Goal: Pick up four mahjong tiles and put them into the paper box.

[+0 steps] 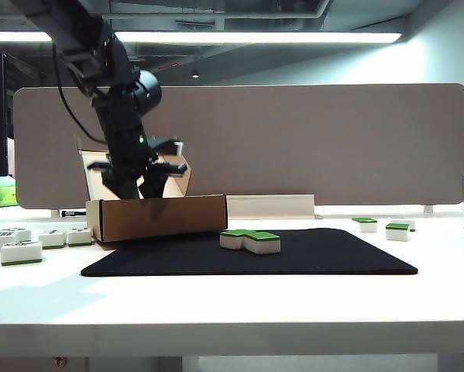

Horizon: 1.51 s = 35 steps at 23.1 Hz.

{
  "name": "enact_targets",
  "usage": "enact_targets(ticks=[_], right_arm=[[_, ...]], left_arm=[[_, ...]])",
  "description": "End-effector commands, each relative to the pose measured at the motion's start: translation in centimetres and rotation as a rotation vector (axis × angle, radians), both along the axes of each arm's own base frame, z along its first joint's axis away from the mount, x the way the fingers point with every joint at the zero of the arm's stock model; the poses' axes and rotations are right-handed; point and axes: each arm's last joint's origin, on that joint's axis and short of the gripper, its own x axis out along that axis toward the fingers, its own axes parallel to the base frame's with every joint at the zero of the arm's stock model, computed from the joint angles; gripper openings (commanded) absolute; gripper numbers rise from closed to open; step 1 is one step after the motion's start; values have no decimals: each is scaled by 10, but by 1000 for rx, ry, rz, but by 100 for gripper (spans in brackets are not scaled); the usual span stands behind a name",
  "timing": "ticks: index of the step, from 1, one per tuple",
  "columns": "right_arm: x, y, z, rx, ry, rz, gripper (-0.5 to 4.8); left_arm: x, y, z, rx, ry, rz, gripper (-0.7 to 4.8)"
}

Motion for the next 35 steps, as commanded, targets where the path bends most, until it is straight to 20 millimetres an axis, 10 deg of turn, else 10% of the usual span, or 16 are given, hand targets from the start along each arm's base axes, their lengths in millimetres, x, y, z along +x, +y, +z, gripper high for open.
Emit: enact_targets(ticks=[1, 17, 25, 35], right_arm=[[-3, 0, 1, -4, -26, 1, -1], [-3, 0, 1, -5, -26, -1, -1], [-3, 0, 1, -5, -26, -1, -1], [-3, 0, 1, -5, -27, -1, -1]], left_arm=[[-2, -2, -3, -49, 41, -41, 121], [-5, -2, -4, -72, 79, -59, 225], [-16, -2, 53, -149, -22, -49, 224], [-45, -64, 59, -239, 85, -228, 223]])
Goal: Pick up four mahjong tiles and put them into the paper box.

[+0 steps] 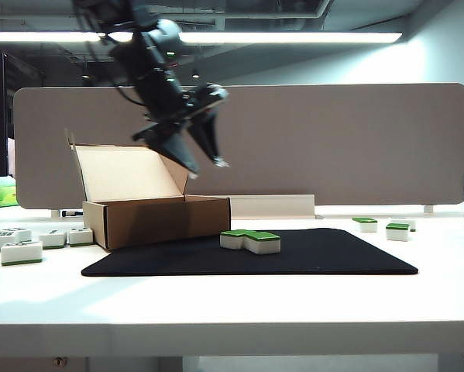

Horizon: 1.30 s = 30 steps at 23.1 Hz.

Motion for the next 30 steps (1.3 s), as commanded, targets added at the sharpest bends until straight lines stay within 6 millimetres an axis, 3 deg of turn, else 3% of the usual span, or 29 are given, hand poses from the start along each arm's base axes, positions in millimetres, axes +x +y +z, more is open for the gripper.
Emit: enact_targets(ticks=[1, 8, 17, 20, 23, 27, 30], right_arm=[[-3, 0, 1, -5, -27, -1, -1], [-3, 0, 1, -5, -26, 0, -1], [-3, 0, 1, -5, -26, 0, -1], [-3, 0, 1, -5, -26, 0, -1], [-3, 0, 1, -5, -26, 0, -1], [-3, 0, 1, -5, -26, 0, -1], [-3, 0, 1, -5, -26, 0, -1]], left_arm=[[-7, -18, -8, 64, 6, -29, 223], [-17, -57, -47, 182, 54, -97, 224], [-9, -66, -85, 258, 77, -77, 223], [-8, -66, -85, 256, 74, -77, 111], [-14, -63, -66, 247, 59, -75, 108], [-20, -46, 3, 252, -195, -64, 107], [-4, -14, 9, 318, -245, 50, 108]])
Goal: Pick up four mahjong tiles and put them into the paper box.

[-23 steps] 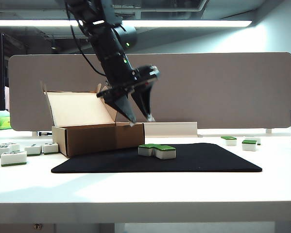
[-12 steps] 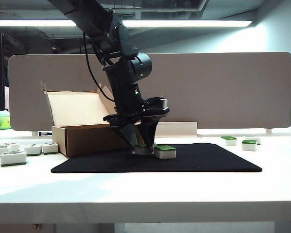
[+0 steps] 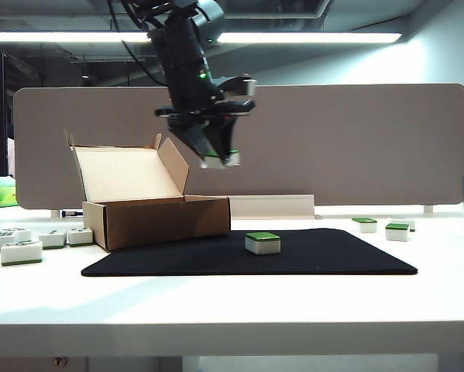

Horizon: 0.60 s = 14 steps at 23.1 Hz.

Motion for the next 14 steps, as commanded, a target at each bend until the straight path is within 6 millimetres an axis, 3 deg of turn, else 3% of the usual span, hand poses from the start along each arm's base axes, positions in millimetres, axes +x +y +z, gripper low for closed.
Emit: enact_targets(ticks=[1, 7, 14], right_arm=[[-3, 0, 0, -5, -25, -1, -1], [-3, 0, 0, -5, -25, -1, -1], [-3, 0, 0, -5, -25, -1, -1]], left_arm=[[18, 35, -5, 34, 2, 92, 108], [43, 84, -27, 35, 70, 196, 108], [56, 101, -52, 41, 130, 230, 123]])
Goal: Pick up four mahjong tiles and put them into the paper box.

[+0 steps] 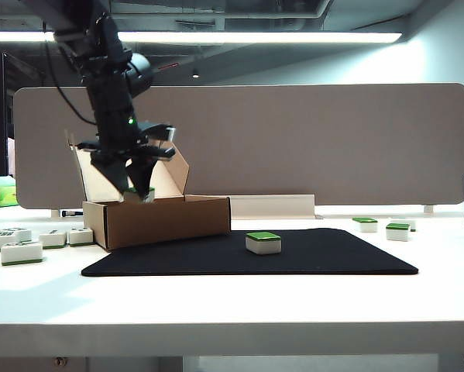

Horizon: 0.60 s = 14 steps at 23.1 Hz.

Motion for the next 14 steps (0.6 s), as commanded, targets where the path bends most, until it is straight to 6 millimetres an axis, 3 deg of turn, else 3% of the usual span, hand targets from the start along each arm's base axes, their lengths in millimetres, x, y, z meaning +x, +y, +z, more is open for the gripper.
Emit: enact_targets(ticks=[1, 6, 10, 14], right_arm=[[-3, 0, 1, -5, -26, -1, -1], [-3, 0, 1, -5, -26, -1, -1], [-3, 0, 1, -5, -26, -1, -1], [-3, 0, 1, -5, -26, -1, -1]], left_arm=[[4, -1, -13, -38, 40, -22, 125], [6, -3, -21, -51, 59, -33, 135], [6, -2, -21, -51, 59, -30, 228], [6, -2, -19, -52, 55, -31, 230]])
